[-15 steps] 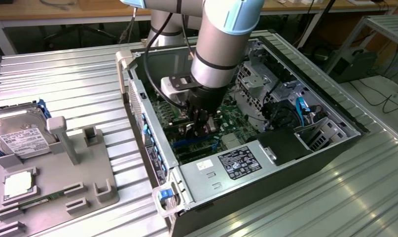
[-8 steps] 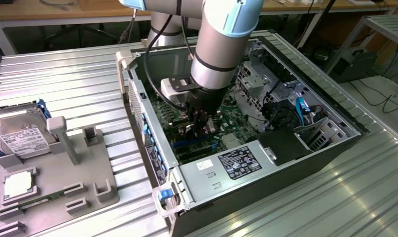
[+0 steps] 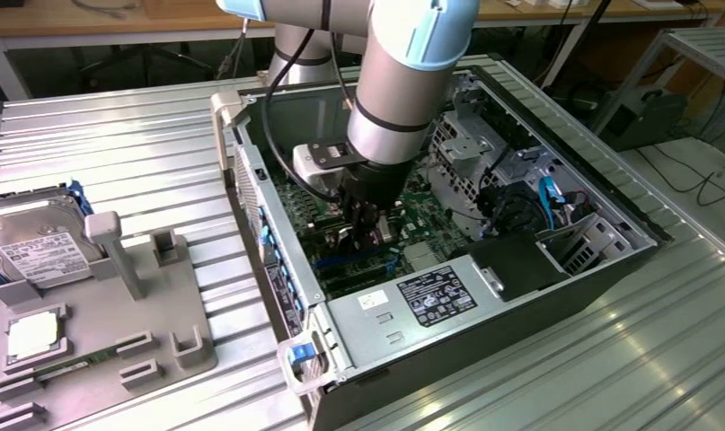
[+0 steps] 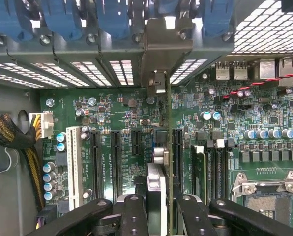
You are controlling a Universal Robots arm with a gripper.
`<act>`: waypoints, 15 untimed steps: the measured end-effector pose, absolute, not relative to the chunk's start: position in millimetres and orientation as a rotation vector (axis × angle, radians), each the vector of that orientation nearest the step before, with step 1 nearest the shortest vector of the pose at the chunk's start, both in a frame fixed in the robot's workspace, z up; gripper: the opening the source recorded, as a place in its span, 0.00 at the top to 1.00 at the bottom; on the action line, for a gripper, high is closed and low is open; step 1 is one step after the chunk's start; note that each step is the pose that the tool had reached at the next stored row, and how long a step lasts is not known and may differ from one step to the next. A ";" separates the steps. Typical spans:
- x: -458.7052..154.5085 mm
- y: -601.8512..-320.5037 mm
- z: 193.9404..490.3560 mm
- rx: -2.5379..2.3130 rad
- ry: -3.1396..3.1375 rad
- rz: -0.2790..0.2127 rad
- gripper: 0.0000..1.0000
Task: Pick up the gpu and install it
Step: 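Insert the gpu into the slot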
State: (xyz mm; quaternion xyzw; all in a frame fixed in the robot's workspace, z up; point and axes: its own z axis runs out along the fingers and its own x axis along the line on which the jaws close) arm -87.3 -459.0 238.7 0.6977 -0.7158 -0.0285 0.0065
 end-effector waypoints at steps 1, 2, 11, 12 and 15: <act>-87.3 -459.0 238.7 2.183 -2.240 -0.089 0.72; -87.3 -459.0 238.7 2.183 -2.240 -0.089 0.72; -87.3 -459.0 242.1 2.183 -2.240 -0.089 0.72; -87.3 -459.0 242.1 2.183 -2.240 -0.089 0.72; -87.2 -459.0 242.3 2.183 -2.240 -0.089 0.72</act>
